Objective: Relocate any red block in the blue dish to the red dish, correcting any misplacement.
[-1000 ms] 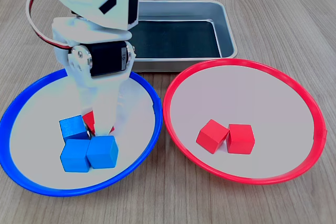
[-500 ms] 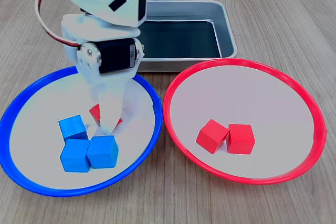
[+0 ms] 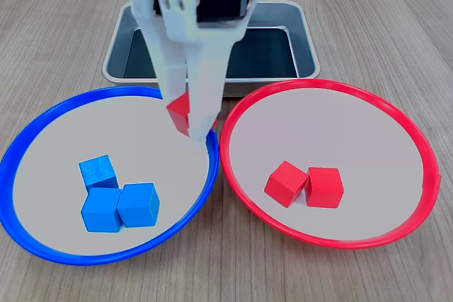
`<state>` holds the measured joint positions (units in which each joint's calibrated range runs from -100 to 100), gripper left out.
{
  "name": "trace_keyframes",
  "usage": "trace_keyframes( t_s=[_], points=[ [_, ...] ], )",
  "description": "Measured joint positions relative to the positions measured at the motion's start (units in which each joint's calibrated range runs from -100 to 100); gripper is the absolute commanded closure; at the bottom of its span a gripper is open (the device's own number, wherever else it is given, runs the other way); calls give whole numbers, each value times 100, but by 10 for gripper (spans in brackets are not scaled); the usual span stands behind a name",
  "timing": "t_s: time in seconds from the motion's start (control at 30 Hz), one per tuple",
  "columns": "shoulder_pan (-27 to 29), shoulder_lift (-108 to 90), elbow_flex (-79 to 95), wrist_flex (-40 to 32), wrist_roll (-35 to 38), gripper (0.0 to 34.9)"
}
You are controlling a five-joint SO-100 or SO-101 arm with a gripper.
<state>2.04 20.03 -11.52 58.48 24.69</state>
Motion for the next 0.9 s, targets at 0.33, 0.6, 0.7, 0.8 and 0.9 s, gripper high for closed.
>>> trace_keyframes(
  t_s=[0.33, 0.6, 0.7, 0.8, 0.9],
  points=[
    [-1177, -85, 181, 171, -88, 346],
    [-1469, 264, 191, -33, -88, 346],
    [-1442, 418, 181, -106, -98, 346],
    [-1504, 614, 181, -147, -88, 346],
    [-1513, 818, 36, -179, -88, 344]
  ],
)
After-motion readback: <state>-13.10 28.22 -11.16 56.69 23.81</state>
